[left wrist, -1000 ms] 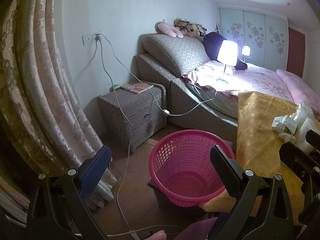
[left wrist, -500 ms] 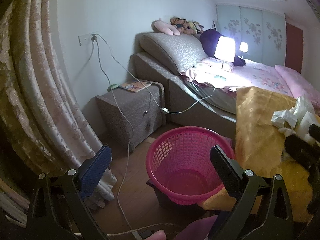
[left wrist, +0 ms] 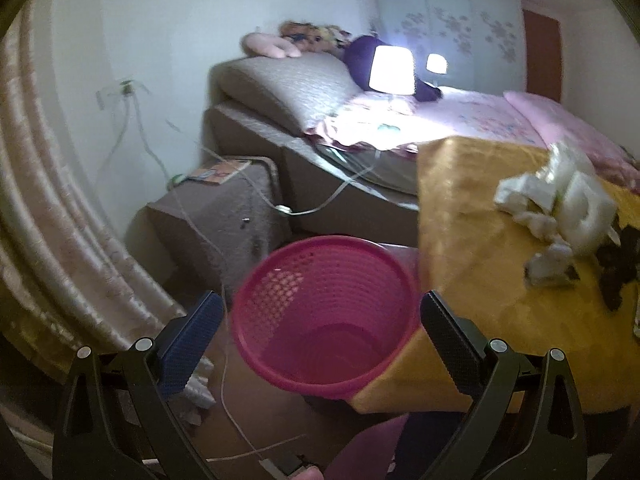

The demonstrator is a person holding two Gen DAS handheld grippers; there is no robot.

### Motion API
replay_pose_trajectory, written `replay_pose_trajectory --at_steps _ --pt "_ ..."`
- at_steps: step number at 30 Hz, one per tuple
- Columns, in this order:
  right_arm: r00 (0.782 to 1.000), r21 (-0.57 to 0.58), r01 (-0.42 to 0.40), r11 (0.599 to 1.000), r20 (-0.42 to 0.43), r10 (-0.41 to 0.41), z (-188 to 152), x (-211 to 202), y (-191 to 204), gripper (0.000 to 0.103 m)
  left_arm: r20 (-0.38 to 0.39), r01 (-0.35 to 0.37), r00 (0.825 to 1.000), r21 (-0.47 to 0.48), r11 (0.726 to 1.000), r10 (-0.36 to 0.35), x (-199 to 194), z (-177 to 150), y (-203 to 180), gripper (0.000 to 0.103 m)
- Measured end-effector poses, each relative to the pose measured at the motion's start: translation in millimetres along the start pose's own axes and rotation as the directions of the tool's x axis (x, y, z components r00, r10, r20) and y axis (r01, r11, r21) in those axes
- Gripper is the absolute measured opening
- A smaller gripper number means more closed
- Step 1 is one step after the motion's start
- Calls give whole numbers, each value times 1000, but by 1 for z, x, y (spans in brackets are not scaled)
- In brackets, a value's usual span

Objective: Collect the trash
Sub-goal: 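Move left tool to grey packet while right tool moves to black crumpled cloth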

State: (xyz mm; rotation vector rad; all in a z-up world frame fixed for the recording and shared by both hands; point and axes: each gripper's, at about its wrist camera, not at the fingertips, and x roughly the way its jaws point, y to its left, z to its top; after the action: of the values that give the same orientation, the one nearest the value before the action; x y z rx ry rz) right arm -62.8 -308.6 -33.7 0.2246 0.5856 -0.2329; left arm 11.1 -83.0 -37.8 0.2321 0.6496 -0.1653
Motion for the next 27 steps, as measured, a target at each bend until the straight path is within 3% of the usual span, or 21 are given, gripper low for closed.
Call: replay_pose_trajectory --at_steps 9,17,21,27 --pt "998 71 65 995 1 -65 -3 -1 -35 96 16 156 987 128 979 -159 7 16 -58 95" --pt "997 91 83 992 -8 -82 -6 -4 -50 96 -31 344 938 186 920 -344 18 32 -120 95" --pt "996 102 93 990 -8 -92 -6 -6 -55 96 -73 395 918 195 897 -389 31 38 -144 95" --pt "995 113 102 988 -8 -102 -8 -9 -62 96 -172 426 902 203 882 -396 60 35 -163 94"
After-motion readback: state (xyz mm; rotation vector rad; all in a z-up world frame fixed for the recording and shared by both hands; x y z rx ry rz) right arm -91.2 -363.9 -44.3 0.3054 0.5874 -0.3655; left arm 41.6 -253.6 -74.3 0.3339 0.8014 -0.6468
